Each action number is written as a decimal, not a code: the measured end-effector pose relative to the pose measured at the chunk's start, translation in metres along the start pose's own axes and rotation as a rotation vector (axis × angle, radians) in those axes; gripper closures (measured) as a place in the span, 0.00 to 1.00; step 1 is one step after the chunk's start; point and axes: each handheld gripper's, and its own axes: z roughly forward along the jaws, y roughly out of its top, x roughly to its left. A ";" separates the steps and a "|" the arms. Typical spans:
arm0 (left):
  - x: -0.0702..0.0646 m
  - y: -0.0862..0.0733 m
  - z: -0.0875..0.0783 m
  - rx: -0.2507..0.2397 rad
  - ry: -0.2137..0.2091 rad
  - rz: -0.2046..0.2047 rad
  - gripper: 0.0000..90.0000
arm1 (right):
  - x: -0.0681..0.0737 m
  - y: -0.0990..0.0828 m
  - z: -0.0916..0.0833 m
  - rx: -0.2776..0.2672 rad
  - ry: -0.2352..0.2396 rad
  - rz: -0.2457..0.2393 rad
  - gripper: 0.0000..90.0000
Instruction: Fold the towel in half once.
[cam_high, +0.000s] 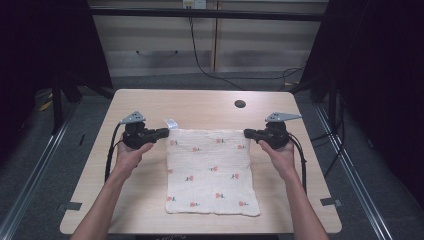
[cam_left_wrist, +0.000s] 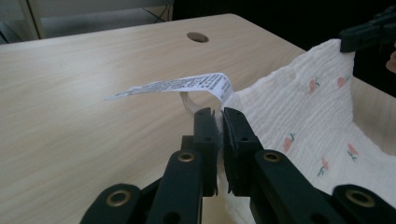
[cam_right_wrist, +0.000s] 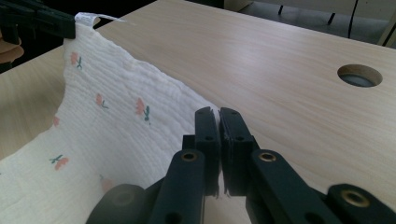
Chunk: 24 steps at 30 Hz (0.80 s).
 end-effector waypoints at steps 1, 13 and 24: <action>0.000 0.003 -0.002 -0.008 0.002 -0.002 0.94 | 0.000 0.001 0.000 -0.004 0.001 -0.002 0.96; -0.001 0.029 -0.002 -0.039 0.021 0.023 0.94 | 0.001 0.022 -0.004 -0.024 -0.011 -0.025 0.96; -0.015 0.022 -0.005 -0.064 0.004 0.053 0.94 | 0.006 0.012 -0.016 -0.036 -0.011 -0.039 0.96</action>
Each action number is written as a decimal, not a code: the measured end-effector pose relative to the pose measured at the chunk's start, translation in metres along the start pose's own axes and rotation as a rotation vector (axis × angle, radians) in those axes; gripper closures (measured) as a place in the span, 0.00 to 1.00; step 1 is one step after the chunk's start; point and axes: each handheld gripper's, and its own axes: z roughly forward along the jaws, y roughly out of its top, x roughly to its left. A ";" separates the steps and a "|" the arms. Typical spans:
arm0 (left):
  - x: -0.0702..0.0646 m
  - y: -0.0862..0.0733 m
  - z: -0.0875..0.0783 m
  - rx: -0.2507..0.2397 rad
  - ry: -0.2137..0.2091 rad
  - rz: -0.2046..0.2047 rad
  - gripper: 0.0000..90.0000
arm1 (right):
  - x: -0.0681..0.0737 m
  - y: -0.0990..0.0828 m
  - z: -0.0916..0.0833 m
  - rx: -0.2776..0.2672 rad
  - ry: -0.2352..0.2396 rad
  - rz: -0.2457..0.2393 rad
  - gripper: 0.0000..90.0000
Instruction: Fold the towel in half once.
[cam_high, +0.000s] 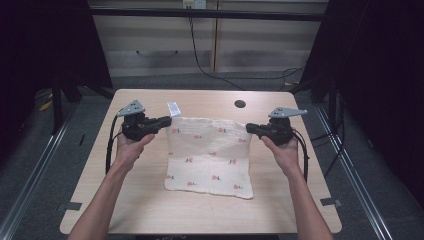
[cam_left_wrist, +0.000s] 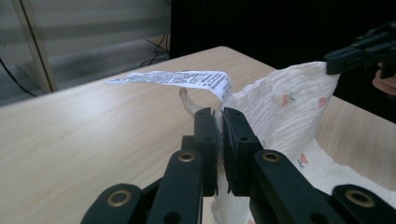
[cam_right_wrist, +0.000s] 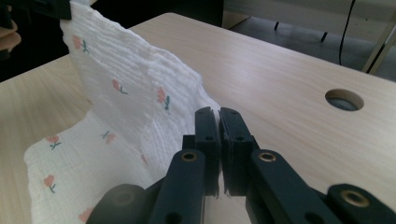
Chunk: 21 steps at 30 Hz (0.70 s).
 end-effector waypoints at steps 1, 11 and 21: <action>0.002 -0.005 0.000 0.008 0.001 -0.009 0.94 | -0.001 -0.004 0.000 0.002 0.001 0.001 0.96; -0.002 -0.026 -0.006 0.059 -0.024 0.001 0.94 | 0.006 -0.022 -0.003 0.031 0.023 -0.011 0.96; -0.011 -0.033 -0.016 0.072 -0.037 0.018 0.94 | 0.019 -0.029 -0.016 0.062 0.046 -0.038 0.96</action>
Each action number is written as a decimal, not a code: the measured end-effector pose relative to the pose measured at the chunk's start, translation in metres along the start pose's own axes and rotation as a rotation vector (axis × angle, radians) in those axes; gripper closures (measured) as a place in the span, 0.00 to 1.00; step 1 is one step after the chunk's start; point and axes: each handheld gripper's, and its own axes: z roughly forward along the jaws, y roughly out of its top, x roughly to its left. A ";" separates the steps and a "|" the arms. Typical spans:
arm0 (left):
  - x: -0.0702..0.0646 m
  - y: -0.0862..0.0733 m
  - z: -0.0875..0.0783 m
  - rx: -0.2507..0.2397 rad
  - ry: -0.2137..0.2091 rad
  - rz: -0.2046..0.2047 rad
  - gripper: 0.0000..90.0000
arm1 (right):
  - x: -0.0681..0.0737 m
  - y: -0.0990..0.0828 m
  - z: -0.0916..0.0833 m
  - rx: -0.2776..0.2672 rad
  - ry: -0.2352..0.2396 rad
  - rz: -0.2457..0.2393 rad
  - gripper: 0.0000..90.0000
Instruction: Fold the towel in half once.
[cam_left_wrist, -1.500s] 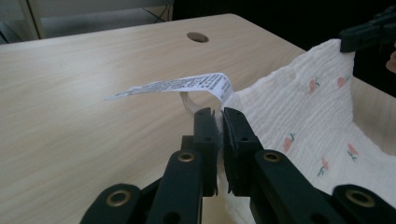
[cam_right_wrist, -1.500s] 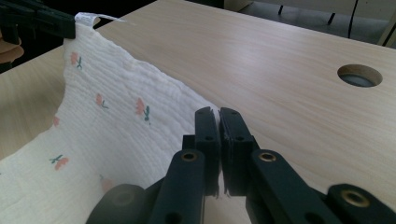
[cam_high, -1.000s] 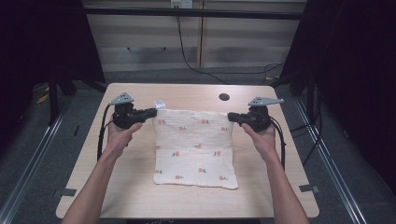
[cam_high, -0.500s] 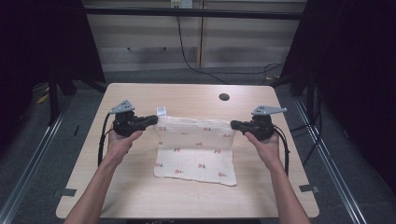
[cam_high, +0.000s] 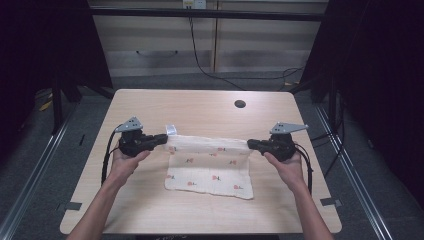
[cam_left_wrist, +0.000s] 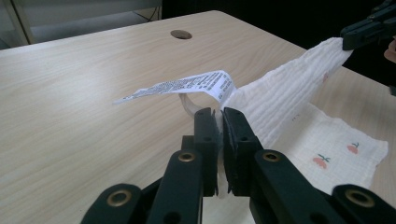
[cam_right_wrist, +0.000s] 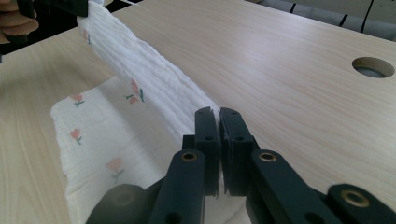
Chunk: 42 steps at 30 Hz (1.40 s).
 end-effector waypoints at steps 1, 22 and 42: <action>-0.002 0.000 -0.002 0.000 -0.007 0.002 0.94 | 0.001 0.000 -0.001 0.003 0.001 -0.004 0.96; -0.020 -0.029 -0.003 0.110 -0.029 0.051 0.94 | 0.025 -0.029 -0.009 0.076 0.027 -0.036 0.96; -0.037 -0.064 -0.006 0.218 -0.060 0.082 0.93 | 0.045 -0.069 0.000 0.171 0.057 -0.021 0.94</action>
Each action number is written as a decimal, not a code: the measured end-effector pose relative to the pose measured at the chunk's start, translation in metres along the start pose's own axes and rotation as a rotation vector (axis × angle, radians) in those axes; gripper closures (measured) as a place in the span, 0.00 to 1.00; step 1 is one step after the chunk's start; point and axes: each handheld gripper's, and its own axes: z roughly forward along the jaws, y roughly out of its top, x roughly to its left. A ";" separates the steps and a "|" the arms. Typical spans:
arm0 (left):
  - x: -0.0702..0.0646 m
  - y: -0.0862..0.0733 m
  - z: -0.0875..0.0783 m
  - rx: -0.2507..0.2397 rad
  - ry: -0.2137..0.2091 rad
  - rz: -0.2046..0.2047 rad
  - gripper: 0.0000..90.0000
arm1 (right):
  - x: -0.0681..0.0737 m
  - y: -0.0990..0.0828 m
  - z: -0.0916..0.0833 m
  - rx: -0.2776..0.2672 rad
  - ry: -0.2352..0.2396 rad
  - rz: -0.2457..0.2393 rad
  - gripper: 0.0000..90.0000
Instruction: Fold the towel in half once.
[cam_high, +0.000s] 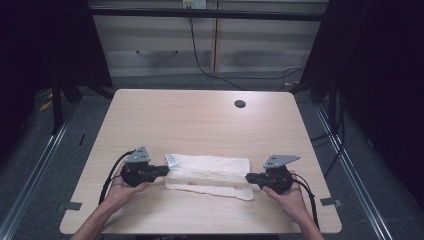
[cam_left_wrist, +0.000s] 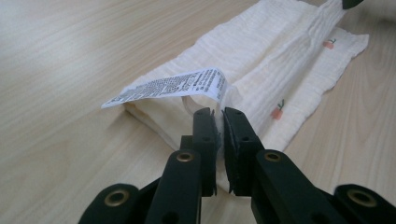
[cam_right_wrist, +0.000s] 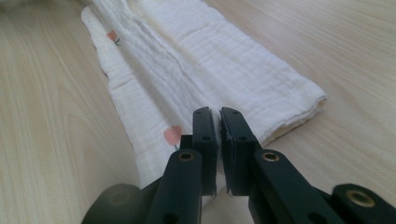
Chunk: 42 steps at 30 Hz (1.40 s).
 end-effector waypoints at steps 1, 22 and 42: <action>0.000 -0.003 0.000 0.003 -0.001 0.001 0.93 | 0.001 -0.001 0.000 0.004 -0.001 -0.005 0.94; -0.012 -0.022 0.008 0.058 -0.042 0.015 0.86 | 0.016 -0.025 -0.002 0.062 0.024 0.008 0.86; 0.006 -0.017 -0.025 -0.078 -0.034 -0.063 0.74 | 0.003 -0.012 -0.016 -0.024 -0.010 0.055 0.72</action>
